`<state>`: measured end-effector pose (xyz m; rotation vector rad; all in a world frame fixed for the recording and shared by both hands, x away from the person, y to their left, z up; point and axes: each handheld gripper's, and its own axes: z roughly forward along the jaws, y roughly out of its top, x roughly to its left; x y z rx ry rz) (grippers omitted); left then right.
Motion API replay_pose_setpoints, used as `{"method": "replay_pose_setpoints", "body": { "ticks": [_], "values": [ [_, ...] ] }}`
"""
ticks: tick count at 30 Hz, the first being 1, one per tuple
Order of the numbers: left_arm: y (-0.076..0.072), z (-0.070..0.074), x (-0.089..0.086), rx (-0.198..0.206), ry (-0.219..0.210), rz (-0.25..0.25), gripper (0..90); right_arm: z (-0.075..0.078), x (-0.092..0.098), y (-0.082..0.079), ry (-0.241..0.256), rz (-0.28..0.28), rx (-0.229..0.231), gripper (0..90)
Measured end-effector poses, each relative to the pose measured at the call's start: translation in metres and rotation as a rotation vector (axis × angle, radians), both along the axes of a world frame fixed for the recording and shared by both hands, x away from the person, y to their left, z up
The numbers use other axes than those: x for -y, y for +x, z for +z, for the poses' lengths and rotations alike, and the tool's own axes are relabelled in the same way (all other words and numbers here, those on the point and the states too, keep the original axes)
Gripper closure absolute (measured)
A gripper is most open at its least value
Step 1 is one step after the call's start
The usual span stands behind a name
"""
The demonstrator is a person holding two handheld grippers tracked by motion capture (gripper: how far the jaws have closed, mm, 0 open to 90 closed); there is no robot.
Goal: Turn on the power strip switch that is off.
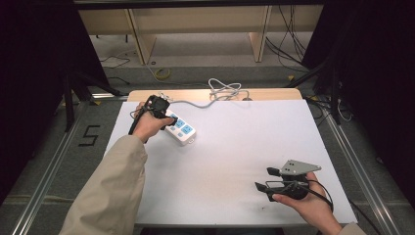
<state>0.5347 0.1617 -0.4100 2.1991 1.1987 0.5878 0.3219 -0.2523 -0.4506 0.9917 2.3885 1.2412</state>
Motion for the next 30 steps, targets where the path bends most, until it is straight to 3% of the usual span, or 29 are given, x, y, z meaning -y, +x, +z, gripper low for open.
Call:
{"method": "replay_pose_setpoints", "body": {
  "ticks": [13, 24, 30],
  "values": [
    [-0.036, 0.015, -0.002, 0.045, -0.091, -0.087, 30.2, -0.001, 0.0, 0.001, 0.003, -0.003, 0.001, 30.2],
    [-0.073, 0.02, 0.006, 0.1, -0.098, -0.189, 27.5, 0.0, -0.001, 0.001, 0.0, 0.0, 0.001, 30.2],
    [-0.089, 0.017, 0.008, 0.117, -0.094, -0.218, 26.5, 0.0, -0.001, 0.001, -0.001, -0.001, 0.0, 30.2]
  ]
}}
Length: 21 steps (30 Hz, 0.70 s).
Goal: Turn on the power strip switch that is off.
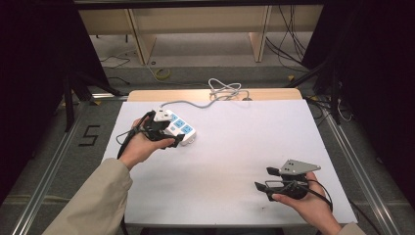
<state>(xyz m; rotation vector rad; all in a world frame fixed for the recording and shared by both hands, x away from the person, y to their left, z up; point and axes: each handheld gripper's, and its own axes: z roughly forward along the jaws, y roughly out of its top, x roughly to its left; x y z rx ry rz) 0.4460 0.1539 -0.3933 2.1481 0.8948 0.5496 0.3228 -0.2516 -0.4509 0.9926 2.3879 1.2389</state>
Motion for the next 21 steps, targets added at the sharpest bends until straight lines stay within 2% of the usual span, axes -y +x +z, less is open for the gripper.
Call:
{"method": "replay_pose_setpoints", "body": {
  "ticks": [5, 16, 21],
  "values": [
    [-0.011, -0.003, -0.001, 0.018, 0.015, -0.014, 25.0, 0.0, 0.0, 0.0, 0.002, -0.001, 0.001, 30.2],
    [-0.031, -0.007, -0.005, 0.038, 0.013, -0.023, 24.6, 0.0, 0.0, 0.0, -0.002, -0.001, 0.0, 30.2],
    [-0.043, -0.017, -0.004, 0.039, 0.023, -0.036, 24.6, 0.0, 0.0, 0.0, -0.002, -0.002, 0.001, 30.2]
  ]
}}
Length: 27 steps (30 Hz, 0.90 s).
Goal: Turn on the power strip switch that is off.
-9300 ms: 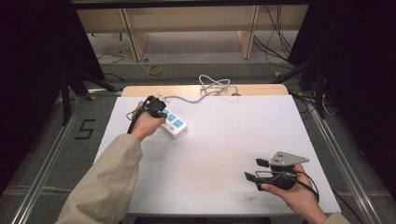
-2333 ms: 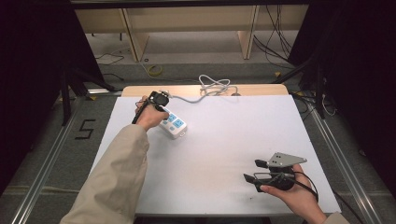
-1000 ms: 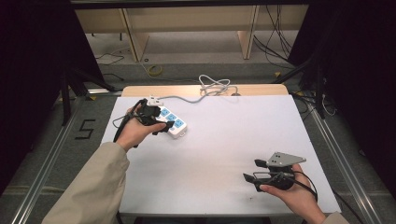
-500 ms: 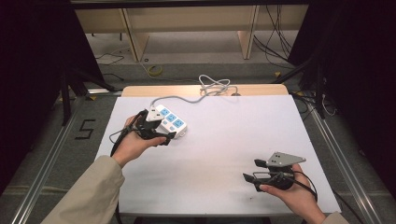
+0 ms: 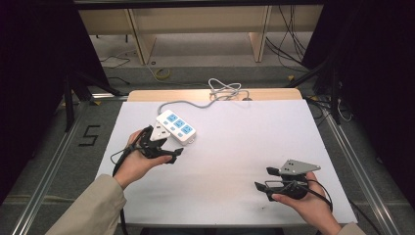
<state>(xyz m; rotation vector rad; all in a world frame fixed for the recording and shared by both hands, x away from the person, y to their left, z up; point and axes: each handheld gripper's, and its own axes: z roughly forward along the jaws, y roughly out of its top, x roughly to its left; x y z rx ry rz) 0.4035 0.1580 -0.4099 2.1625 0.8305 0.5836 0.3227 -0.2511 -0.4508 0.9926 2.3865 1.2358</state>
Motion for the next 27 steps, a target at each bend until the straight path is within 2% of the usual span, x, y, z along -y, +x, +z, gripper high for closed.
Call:
{"method": "replay_pose_setpoints", "body": {
  "ticks": [3, 17, 27],
  "values": [
    [-0.007, -0.006, 0.0, -0.004, 0.011, -0.012, 24.7, 0.0, 0.0, 0.0, -0.001, 0.0, 0.0, 30.2],
    [-0.033, -0.023, -0.002, 0.004, -0.007, -0.038, 24.4, -0.001, 0.0, 0.0, 0.003, -0.005, -0.001, 30.2],
    [-0.054, -0.038, -0.015, -0.013, -0.009, -0.032, 23.4, -0.001, 0.0, 0.0, 0.002, -0.005, -0.002, 30.2]
  ]
}}
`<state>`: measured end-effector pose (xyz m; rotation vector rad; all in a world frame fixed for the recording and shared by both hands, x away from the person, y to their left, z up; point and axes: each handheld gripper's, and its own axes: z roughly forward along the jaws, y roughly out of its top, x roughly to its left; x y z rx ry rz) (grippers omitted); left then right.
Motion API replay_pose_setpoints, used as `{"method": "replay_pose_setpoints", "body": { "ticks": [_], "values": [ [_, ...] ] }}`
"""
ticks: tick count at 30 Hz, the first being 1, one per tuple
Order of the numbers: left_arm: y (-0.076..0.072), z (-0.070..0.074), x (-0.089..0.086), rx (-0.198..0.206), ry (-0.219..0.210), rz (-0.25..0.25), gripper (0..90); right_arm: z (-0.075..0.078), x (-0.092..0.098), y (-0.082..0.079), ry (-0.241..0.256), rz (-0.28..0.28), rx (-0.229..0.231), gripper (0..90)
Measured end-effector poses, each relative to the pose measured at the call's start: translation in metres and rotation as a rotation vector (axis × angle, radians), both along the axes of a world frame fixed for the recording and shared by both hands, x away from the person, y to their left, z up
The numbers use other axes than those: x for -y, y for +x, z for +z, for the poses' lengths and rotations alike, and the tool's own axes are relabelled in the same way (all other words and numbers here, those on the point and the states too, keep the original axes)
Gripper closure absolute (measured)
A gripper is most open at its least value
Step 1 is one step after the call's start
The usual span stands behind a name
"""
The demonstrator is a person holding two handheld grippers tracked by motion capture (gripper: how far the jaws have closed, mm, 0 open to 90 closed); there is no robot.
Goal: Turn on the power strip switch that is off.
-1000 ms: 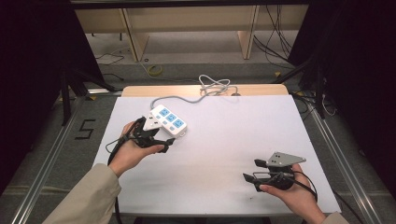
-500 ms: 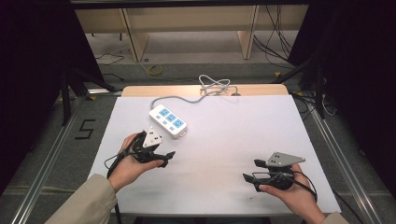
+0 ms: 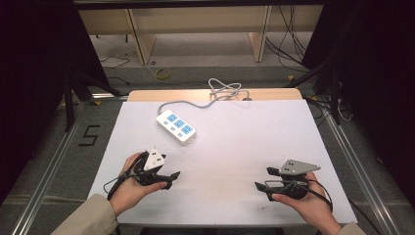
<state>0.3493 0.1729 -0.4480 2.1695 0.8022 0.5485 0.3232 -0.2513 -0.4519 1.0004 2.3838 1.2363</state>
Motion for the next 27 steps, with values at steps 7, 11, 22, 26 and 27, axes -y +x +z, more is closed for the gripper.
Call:
{"method": "replay_pose_setpoints", "body": {
  "ticks": [7, 11, 22, 26, 27],
  "values": [
    [-0.0053, -0.0047, -0.0044, -0.005, -0.015, 0.016, 22.2, -0.0002, -0.0012, 0.0004, -0.005, 0.01, 0.003, 30.1],
    [-0.0044, -0.0059, -0.0052, -0.01, -0.014, 0.017, 22.1, -0.0008, -0.0003, 0.0004, -0.008, 0.01, -0.001, 30.1],
    [-0.002, -0.0061, -0.0072, -0.01, -0.018, 0.022, 22.0, -0.0012, 0.0005, 0.0009, -0.009, 0.01, -0.002, 30.1],
    [-0.0015, -0.0063, -0.0062, -0.015, -0.017, 0.02, 22.0, -0.0013, 0.0014, 0.0006, -0.007, 0.006, -0.003, 30.0],
    [-0.0015, -0.0063, -0.0062, -0.015, -0.017, 0.02, 22.0, -0.0013, 0.0014, 0.0006, -0.007, 0.006, -0.003, 30.0]
  ]
}}
